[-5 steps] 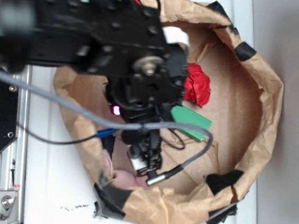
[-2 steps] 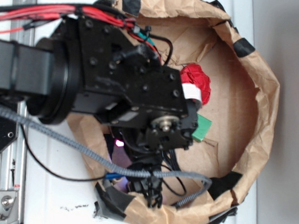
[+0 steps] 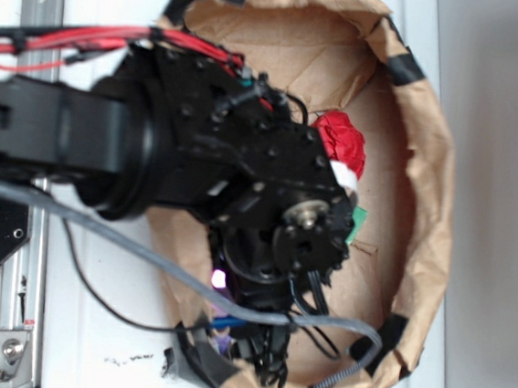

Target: Grab the pink bunny.

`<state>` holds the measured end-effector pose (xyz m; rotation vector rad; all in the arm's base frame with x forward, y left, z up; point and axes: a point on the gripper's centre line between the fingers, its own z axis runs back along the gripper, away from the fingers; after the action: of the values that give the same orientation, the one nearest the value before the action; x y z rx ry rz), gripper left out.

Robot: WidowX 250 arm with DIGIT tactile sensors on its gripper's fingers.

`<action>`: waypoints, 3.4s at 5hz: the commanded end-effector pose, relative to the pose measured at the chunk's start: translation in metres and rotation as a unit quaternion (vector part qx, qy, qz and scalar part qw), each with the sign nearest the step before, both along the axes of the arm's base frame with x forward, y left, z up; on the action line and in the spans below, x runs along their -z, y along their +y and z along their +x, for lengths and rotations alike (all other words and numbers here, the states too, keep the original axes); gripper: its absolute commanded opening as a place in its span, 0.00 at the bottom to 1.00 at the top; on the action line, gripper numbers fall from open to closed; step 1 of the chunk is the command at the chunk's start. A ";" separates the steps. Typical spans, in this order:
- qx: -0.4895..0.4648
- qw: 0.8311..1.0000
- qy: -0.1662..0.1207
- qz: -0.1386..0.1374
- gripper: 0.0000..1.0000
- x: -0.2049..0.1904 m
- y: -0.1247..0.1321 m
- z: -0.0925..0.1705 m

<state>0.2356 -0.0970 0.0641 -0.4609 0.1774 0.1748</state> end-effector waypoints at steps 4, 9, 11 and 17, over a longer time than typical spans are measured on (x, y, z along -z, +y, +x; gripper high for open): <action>-0.022 0.990 -0.054 0.128 0.00 -0.007 0.044 0.023; 0.001 0.950 -0.272 0.151 1.00 -0.103 0.116 0.044; 0.172 0.933 -0.278 0.153 1.00 -0.062 0.111 0.020; 0.203 0.942 -0.210 0.168 0.00 -0.017 0.053 0.010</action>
<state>0.2498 -0.0465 0.0573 -0.0953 -0.1109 -0.2660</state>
